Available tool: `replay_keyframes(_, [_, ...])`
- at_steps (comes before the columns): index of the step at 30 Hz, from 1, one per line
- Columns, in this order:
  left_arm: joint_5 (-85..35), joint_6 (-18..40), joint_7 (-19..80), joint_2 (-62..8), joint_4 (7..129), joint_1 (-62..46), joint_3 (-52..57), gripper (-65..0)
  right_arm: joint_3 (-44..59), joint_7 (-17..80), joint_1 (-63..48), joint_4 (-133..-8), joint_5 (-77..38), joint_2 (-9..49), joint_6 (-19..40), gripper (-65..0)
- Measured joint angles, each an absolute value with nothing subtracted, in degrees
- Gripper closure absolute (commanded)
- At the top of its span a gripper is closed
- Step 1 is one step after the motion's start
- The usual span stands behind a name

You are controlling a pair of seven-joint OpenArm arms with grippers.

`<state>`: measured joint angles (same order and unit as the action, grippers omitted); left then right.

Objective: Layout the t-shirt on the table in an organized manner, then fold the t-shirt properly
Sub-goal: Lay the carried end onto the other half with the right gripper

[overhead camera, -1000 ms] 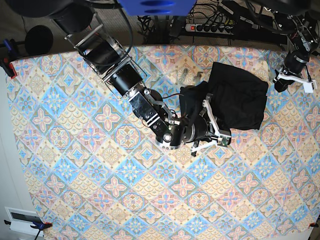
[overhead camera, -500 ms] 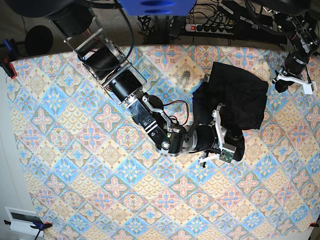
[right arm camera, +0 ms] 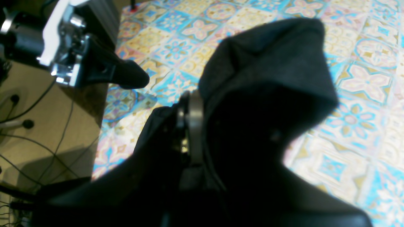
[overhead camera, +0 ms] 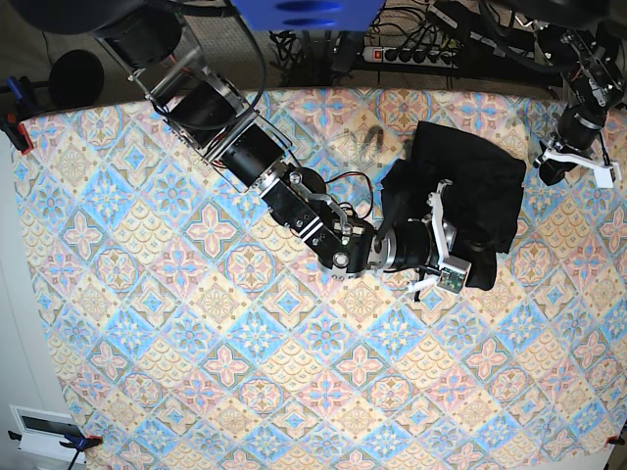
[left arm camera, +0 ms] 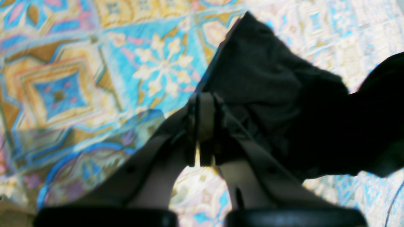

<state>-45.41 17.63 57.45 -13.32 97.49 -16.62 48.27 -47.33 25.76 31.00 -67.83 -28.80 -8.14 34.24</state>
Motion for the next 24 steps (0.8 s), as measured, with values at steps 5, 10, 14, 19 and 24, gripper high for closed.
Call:
replay_keyframes(5, [-45.36, 17.63, 57.47, -13.32, 97.49, -16.71, 48.10, -0.4, -50.28, 20.18, 30.98, -64.42, -28.97, -8.25, 24.58, -7.2])
replay_keyframes(10, [-45.41, 17.65, 57.47, -13.30, 97.49, -16.47, 48.01, -0.4, -50.41, 19.92, 30.98, -64.38, -28.97, -8.08, 15.92, -18.7])
replay_keyframes(14, [-45.36, 17.61, 57.41, -13.34, 97.49, -16.51, 47.59, -0.4, -50.22, 19.88, 31.00, -66.48, -28.99, -8.10, 14.46, -18.8])
replay_keyframes(19, [-45.56, 17.65, 57.45, -13.08, 97.49, -16.49, 46.28, -0.4, -50.19, 20.18, 30.96, -71.11, -28.91, -7.97, 14.26, -16.8])
replay_keyframes(24, [-45.45, 17.65, 57.63, -13.32, 97.51, -16.19, 46.22, -0.5, -49.04, 22.37, 27.62, -75.35, -30.00, -7.07, 15.09, -16.1])
